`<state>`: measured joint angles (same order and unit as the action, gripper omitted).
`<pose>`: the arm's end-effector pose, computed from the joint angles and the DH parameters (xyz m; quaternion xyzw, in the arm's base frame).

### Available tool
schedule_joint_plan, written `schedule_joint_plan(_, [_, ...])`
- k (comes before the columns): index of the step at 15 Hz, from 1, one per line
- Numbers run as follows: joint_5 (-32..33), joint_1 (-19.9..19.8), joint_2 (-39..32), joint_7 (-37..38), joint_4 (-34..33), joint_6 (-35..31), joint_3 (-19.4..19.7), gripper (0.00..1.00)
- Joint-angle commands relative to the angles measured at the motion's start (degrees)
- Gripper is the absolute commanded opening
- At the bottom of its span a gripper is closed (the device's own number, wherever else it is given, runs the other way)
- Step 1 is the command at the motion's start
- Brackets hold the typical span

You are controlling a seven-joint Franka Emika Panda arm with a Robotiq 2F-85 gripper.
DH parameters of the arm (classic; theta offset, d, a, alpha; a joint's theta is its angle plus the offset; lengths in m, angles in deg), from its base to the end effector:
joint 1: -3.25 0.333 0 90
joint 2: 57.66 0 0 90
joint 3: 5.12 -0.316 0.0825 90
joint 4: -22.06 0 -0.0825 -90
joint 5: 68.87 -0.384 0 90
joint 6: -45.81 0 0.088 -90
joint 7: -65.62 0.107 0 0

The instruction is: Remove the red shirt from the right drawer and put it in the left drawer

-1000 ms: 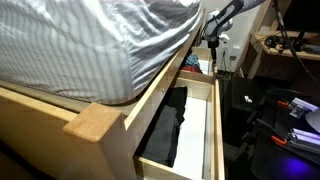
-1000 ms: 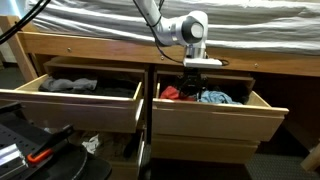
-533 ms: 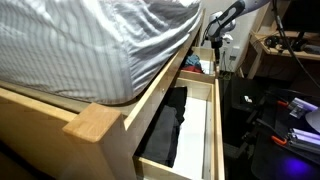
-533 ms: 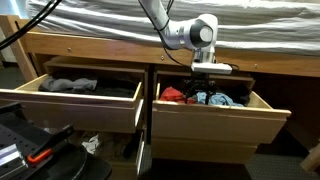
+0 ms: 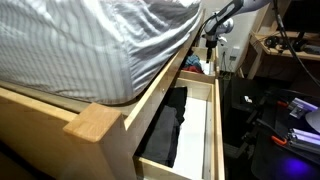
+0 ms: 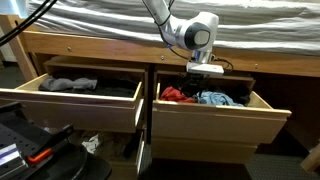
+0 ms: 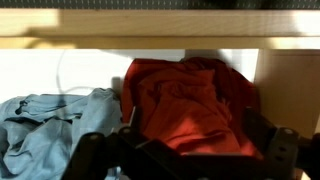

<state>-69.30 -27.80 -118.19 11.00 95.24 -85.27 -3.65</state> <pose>0.6208 -0.3904 0.1002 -0.9804 -0.1953 0.0224 0.0095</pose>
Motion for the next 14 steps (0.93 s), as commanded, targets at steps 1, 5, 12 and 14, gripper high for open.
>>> schedule_joint_plan(1, [-0.4, 0.2, -0.3, -0.2, -0.5, 0.2, 0.3, 1.00])
schedule_joint_plan(5, [0.0, 5.0, -2.2, 5.2, -0.4, -7.0, -0.2, 1.00])
schedule_joint_plan(12, [0.8, 7.1, -2.6, 10.6, 0.5, -8.1, -0.3, 1.00])
schedule_joint_plan(14, [0.6, 6.7, -2.5, 9.8, 0.6, -8.9, -0.9, 1.00])
